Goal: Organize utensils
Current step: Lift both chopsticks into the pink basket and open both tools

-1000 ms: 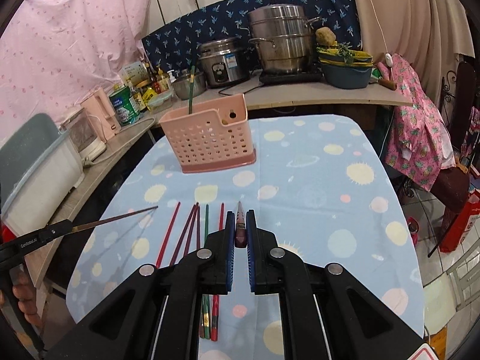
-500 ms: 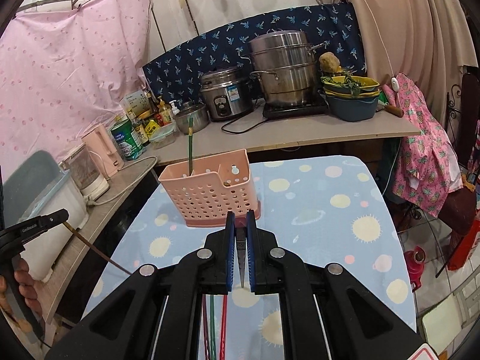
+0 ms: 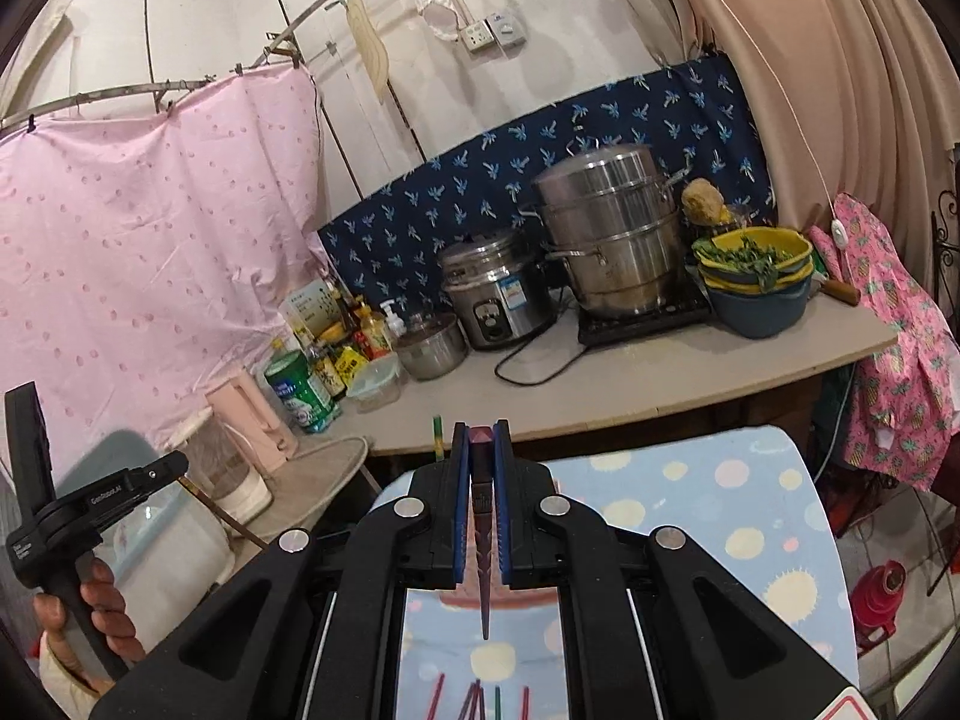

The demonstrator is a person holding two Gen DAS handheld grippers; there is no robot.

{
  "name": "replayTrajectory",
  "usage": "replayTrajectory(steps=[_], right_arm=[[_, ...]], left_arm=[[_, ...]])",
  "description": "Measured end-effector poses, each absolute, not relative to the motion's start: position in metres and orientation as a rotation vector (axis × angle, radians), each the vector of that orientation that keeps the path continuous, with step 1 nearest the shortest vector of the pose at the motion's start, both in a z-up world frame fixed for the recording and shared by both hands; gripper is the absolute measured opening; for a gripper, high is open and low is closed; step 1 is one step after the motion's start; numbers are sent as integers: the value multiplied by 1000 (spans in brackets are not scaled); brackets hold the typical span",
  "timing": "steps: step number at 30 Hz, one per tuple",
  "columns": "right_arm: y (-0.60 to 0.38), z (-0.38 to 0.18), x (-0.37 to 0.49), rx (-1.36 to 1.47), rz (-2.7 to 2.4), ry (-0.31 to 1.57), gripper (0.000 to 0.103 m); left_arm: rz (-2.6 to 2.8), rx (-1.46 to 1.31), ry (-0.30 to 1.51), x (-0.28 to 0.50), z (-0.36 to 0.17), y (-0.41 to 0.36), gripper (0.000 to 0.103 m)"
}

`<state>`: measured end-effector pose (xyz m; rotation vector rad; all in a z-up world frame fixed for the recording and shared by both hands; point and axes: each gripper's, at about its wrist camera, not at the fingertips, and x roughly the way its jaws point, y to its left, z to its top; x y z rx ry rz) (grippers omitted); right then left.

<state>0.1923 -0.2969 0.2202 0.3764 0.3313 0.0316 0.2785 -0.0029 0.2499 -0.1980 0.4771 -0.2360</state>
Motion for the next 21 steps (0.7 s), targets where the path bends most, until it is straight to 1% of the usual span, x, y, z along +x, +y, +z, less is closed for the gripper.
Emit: replayTrajectory(steps=[4, 8, 13, 21], right_arm=[[-296, 240, 220, 376, 33, 282, 7], [-295, 237, 248, 378, 20, 292, 7], [-293, 214, 277, 376, 11, 349, 7], [-287, 174, 302, 363, 5, 437, 7]], left_arm=[[-246, -218, 414, 299, 271, -13, 7], [-252, -224, 409, 324, 271, -21, 7], [-240, -215, 455, 348, 245, -32, 7], [-201, -189, 539, 371, 202, -37, 7]])
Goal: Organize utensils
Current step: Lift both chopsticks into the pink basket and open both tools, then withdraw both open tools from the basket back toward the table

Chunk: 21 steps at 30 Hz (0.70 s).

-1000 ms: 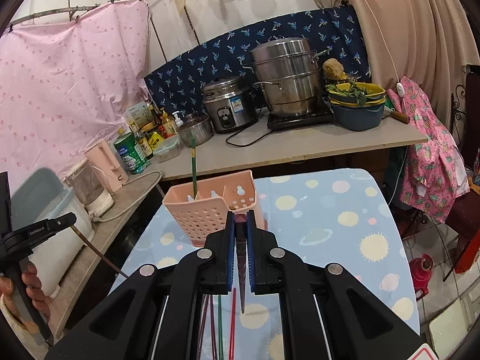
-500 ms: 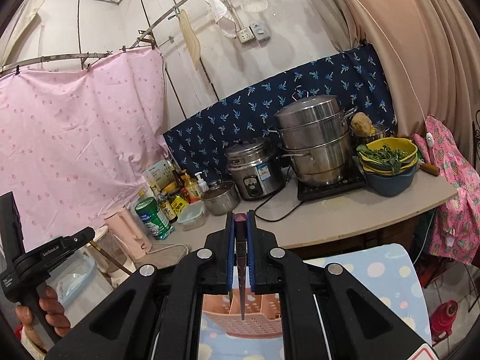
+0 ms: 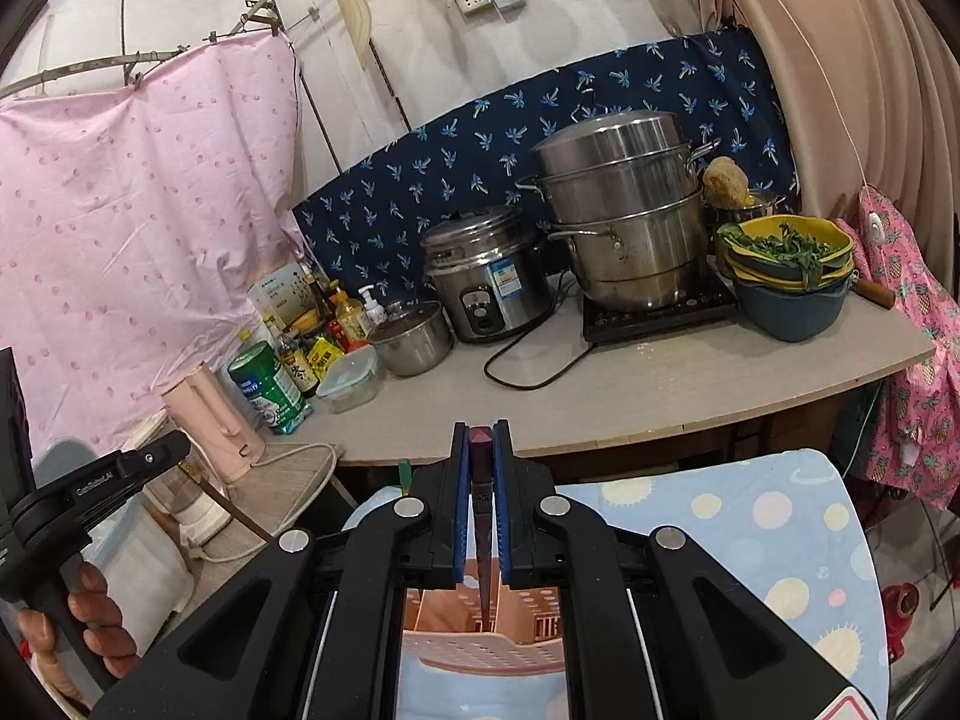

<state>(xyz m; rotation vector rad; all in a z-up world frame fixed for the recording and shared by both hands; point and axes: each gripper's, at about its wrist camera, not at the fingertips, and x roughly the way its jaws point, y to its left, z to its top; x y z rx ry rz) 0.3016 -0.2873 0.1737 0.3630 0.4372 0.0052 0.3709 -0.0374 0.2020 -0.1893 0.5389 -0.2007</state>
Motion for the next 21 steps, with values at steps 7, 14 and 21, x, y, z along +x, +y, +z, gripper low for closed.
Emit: replayTrajectory(steps=[7, 14, 21], right_arm=[[-287, 163, 304, 359, -7, 453, 12], [-287, 170, 292, 357, -13, 425, 27], [-278, 177, 273, 327, -6, 416, 31]], left_arm=[[-172, -180, 559, 373, 190, -36, 21], [-148, -155, 549, 362, 191, -36, 41], [-137, -126, 548, 345, 192, -36, 41]])
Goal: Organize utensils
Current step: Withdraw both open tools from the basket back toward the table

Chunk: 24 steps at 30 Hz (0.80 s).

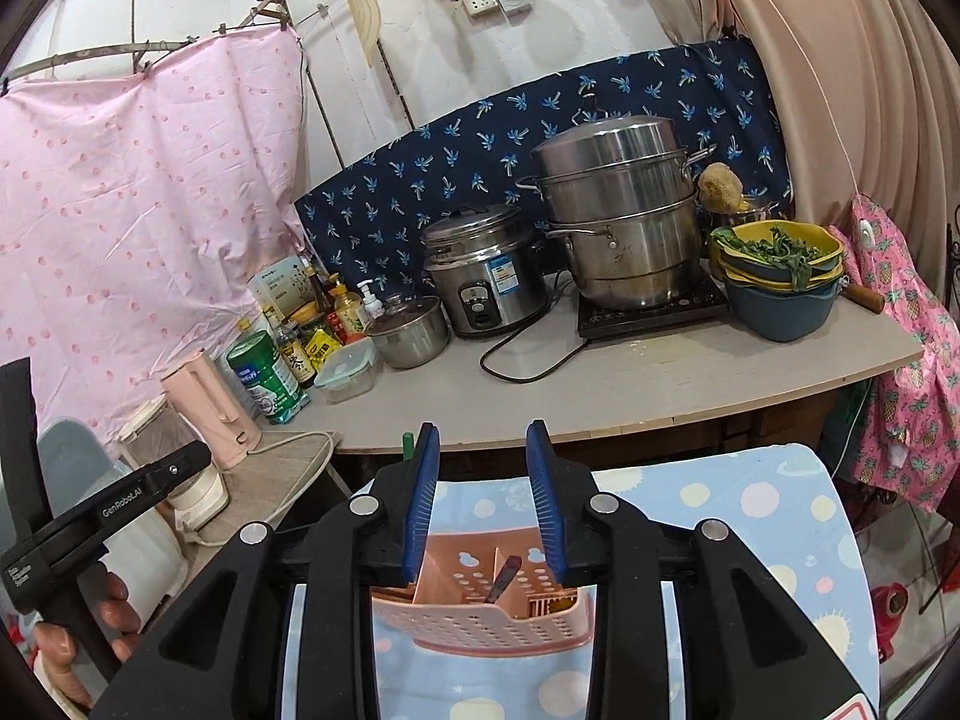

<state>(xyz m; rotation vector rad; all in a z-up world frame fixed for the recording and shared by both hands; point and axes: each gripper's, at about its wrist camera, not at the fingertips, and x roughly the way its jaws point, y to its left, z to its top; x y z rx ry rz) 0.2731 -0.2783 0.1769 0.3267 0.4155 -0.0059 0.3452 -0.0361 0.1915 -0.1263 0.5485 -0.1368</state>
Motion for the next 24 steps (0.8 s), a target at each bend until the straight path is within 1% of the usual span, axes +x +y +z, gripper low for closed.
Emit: replayTrajectory(steps=[12, 24], right_arm=[[-256, 163, 226, 283, 14, 454, 32], [-240, 129, 175, 268, 22, 522, 33]], left_arm=[[-113, -58, 591, 303, 175, -37, 41], [-107, -30, 647, 254, 145, -27, 42]])
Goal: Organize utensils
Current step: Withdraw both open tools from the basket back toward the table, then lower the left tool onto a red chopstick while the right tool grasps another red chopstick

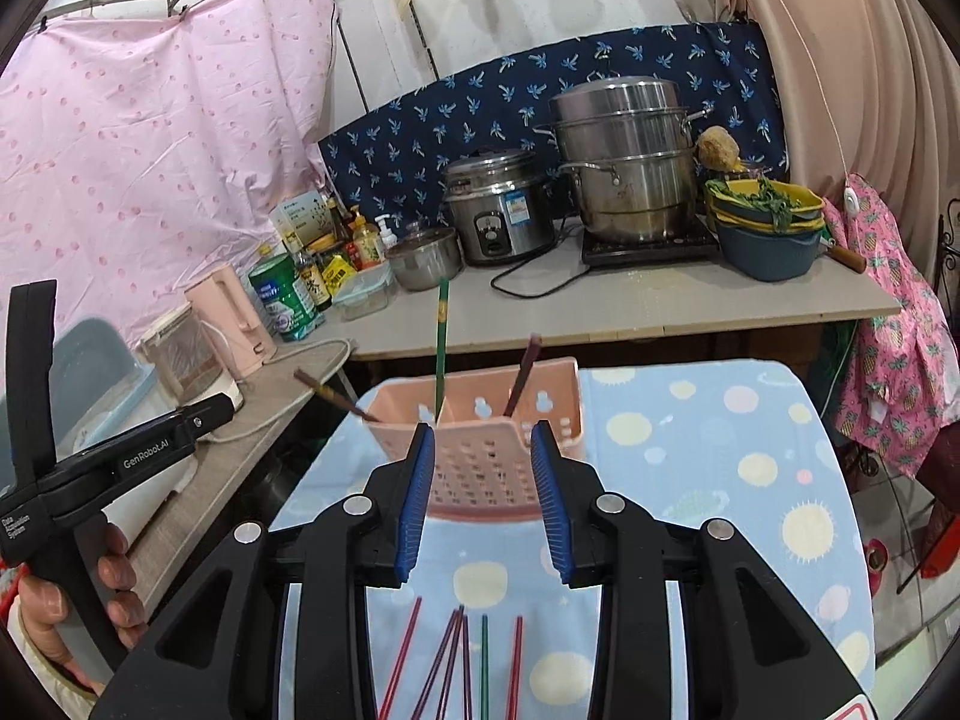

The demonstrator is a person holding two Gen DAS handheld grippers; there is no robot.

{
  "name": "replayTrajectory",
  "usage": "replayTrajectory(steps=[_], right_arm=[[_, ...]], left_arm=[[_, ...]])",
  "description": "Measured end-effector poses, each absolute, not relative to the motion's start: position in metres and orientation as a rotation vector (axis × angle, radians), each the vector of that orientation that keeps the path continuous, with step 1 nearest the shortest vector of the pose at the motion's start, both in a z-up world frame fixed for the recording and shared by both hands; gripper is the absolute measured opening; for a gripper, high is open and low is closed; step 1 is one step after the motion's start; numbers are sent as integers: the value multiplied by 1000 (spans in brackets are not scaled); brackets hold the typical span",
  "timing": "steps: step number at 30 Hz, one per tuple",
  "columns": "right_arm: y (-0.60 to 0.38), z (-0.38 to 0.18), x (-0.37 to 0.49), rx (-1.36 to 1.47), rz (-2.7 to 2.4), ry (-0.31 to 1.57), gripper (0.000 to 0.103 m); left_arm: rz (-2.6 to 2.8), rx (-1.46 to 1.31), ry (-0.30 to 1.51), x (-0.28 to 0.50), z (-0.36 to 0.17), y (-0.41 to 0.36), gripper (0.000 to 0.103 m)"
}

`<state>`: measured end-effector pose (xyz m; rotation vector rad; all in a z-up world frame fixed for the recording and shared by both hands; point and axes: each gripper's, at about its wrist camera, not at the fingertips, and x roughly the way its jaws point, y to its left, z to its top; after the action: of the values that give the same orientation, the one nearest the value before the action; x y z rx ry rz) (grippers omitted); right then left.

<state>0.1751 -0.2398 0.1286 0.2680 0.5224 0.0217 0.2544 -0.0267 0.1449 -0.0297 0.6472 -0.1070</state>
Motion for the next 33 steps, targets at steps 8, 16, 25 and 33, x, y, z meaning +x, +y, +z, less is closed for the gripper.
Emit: replayTrajectory(steps=[8, 16, 25, 33], right_arm=[[-230, 84, 143, 231, 7, 622, 33], [-223, 28, 107, 222, -14, 753, 33], [-214, -28, 74, 200, -27, 872, 33], [-204, -51, 59, 193, -18, 937, 33]], left_arm=[[-102, -16, 724, 221, 103, -18, 42], [-113, 8, 808, 190, 56, -14, 42], [-123, 36, 894, 161, 12, -13, 42], [-132, 44, 954, 142, -14, -9, 42]])
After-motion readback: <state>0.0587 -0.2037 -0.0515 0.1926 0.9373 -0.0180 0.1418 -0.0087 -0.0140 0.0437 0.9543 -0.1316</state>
